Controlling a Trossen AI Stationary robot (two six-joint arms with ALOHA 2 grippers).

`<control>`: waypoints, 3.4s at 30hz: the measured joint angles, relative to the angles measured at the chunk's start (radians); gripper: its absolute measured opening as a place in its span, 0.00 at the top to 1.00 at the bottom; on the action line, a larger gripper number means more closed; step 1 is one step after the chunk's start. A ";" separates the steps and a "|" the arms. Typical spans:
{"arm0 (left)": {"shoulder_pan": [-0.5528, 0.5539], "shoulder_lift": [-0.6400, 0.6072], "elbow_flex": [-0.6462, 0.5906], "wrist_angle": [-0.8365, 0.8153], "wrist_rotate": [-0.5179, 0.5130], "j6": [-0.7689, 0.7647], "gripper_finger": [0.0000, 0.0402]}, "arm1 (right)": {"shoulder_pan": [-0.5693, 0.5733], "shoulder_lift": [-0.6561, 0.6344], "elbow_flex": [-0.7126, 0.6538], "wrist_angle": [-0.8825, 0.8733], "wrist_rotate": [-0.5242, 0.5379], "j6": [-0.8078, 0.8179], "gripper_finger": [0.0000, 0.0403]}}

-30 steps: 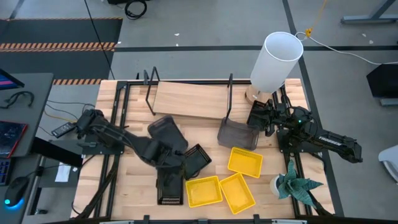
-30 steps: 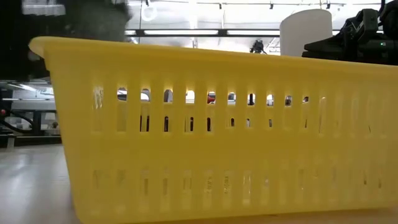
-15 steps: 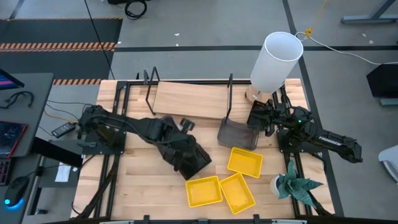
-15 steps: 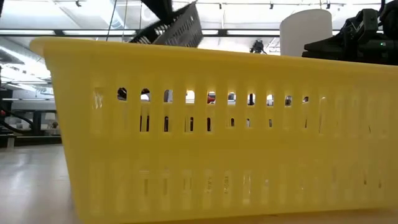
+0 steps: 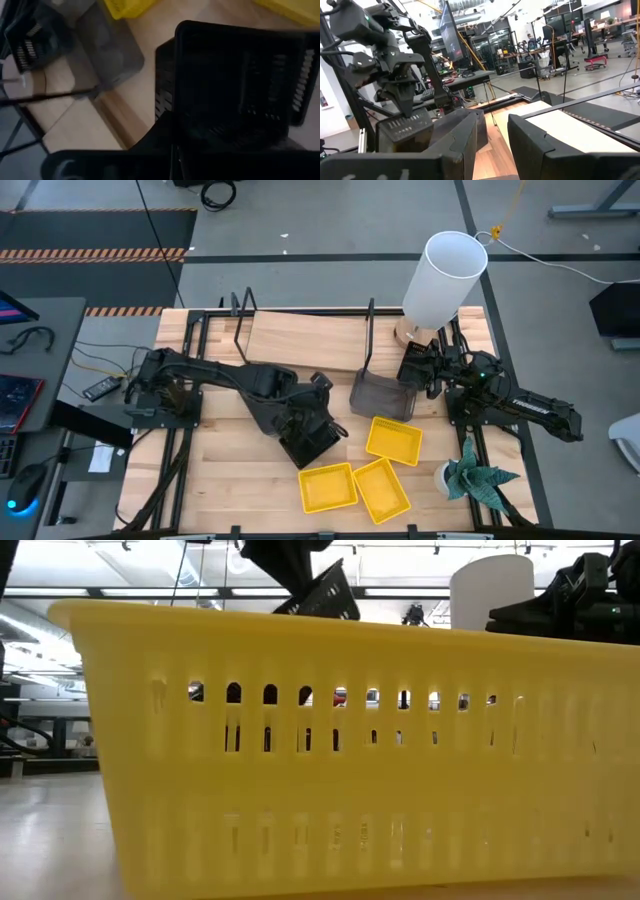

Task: Stack baskets on shelf by color
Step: Stack the bottom black basket on top of the middle black basket, then stack the right black bin on top of the left black stacked bins

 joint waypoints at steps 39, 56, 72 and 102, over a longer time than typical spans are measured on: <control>-0.022 0.112 -0.001 0.070 0.127 -0.166 0.72 | 0.000 0.008 0.000 0.037 -0.001 0.000 0.71; 0.063 0.226 0.000 0.339 -0.025 -0.462 0.75 | 0.000 0.008 0.000 0.037 -0.001 0.000 0.71; 0.165 0.243 -0.001 0.350 -0.007 -0.765 0.73 | 0.000 0.008 0.000 0.038 -0.002 0.000 0.71; 0.152 0.350 -0.001 0.446 -0.049 0.610 0.38 | 0.000 0.008 0.000 0.037 -0.001 0.000 0.71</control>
